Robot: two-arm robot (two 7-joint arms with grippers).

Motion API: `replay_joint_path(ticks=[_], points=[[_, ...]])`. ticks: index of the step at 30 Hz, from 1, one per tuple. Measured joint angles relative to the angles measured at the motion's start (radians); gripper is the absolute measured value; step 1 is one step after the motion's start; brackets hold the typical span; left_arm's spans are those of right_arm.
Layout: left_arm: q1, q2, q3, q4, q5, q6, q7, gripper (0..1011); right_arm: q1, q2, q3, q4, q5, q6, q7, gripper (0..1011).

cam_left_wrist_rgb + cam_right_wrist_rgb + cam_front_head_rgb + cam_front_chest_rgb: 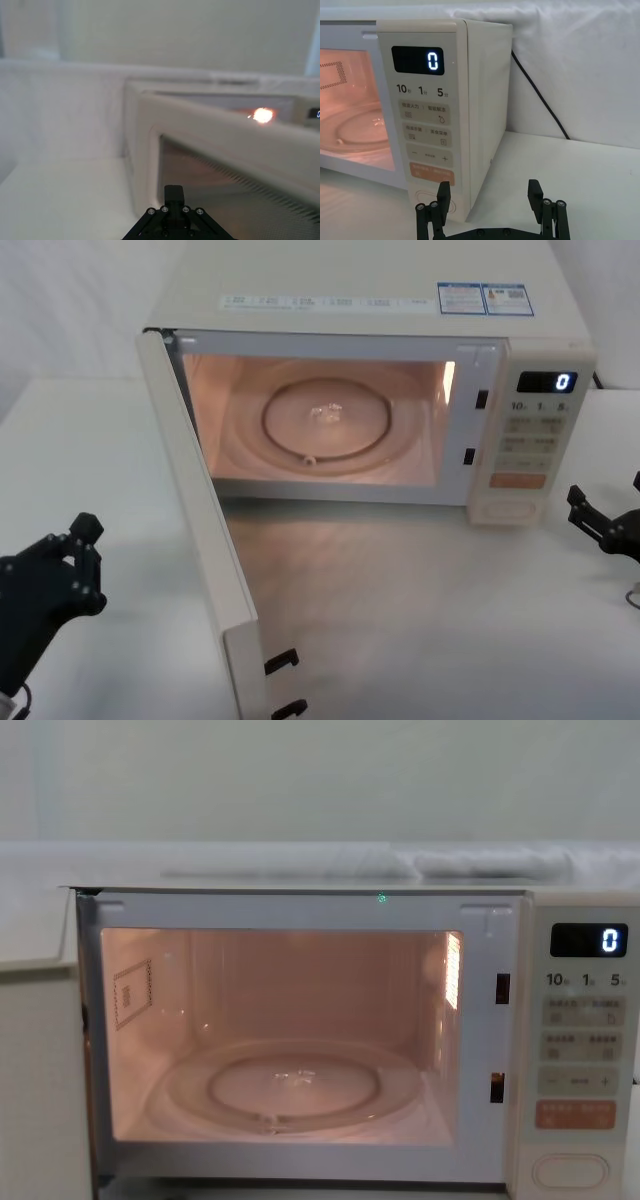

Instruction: Press the button to open the microwave door with one hand; close the microwave door with the other hand.

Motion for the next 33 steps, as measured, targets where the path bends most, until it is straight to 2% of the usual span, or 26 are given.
replay_joint_path(ticks=[4, 9, 13, 19, 25, 32, 33], points=[[0.014, 0.043, -0.011, -0.031, -0.041, -0.007, -0.059, 0, 0.000, 0.000, 0.000, 0.000, 0.000, 0.000, 0.000, 1002], [0.010, 0.109, -0.003, -0.054, -0.070, -0.002, -0.127, 0, 0.000, 0.000, 0.000, 0.000, 0.000, 0.000, 0.000, 1002], [-0.009, 0.163, 0.013, -0.061, -0.089, 0.007, -0.176, 0, 0.000, 0.000, 0.000, 0.000, 0.000, 0.000, 0.000, 1002], [-0.049, 0.214, 0.036, -0.056, -0.110, 0.019, -0.214, 0, 0.000, 0.000, 0.000, 0.000, 0.000, 0.000, 0.000, 1002], [-0.101, 0.237, 0.073, -0.027, -0.122, 0.029, -0.224, 0, 0.000, 0.000, 0.000, 0.000, 0.000, 0.000, 0.000, 1002], [-0.192, 0.252, 0.151, 0.031, -0.124, 0.046, -0.222, 0, 0.000, 0.000, 0.000, 0.000, 0.000, 0.000, 0.000, 1002], [-0.192, 0.252, 0.151, 0.031, -0.124, 0.046, -0.222, 0, 0.000, 0.000, 0.000, 0.000, 0.000, 0.000, 0.000, 1002]])
